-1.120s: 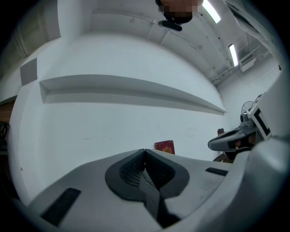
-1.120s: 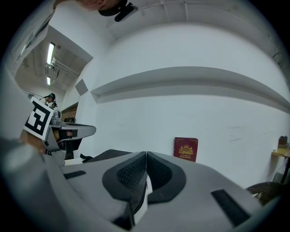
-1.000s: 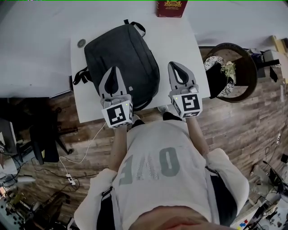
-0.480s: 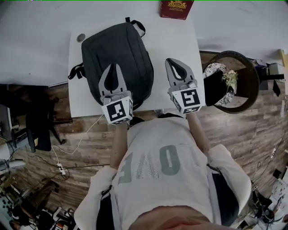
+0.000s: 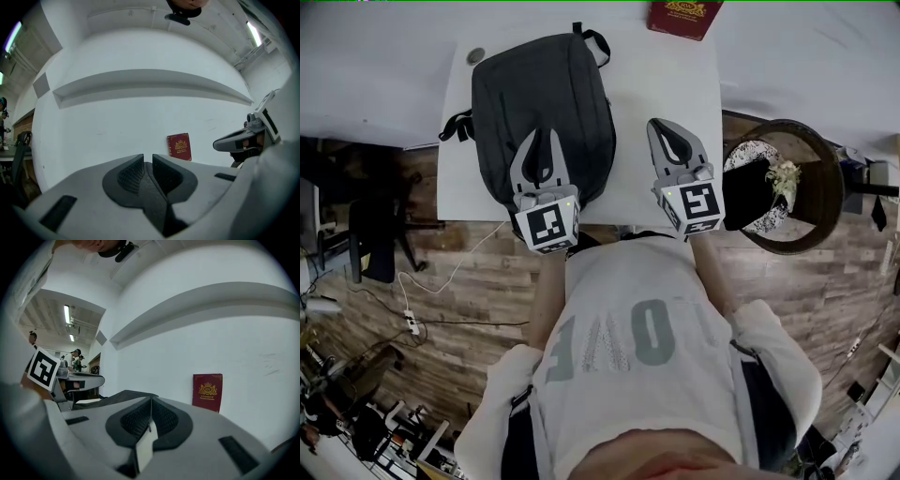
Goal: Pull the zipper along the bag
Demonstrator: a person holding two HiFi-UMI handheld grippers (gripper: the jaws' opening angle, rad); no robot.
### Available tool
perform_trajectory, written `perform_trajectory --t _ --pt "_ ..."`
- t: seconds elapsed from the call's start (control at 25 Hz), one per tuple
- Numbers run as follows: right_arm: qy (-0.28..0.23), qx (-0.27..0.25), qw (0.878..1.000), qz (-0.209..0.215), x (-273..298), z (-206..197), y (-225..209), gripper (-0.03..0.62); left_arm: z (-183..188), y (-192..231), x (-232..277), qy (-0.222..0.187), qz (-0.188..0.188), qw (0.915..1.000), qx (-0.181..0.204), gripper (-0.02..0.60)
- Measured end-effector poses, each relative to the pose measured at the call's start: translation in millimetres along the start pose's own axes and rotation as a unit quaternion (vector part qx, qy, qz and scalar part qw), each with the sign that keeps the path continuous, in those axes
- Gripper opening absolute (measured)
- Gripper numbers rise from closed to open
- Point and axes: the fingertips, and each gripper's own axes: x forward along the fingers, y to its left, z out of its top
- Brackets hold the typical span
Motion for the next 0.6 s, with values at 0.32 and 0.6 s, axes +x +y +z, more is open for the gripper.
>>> perform_trajectory --t 0.32,0.6 --pt "-0.010 0.031 0.998 0.061 6 0 15 0.207 -2 5 -13 0.000 0.018 0.9998 -0.005 0.129" --pt "-0.014 0.054 0.995 0.080 9 0 25 0.336 -1 17 -23 -0.005 0.037 0.9992 -0.015 0.312"
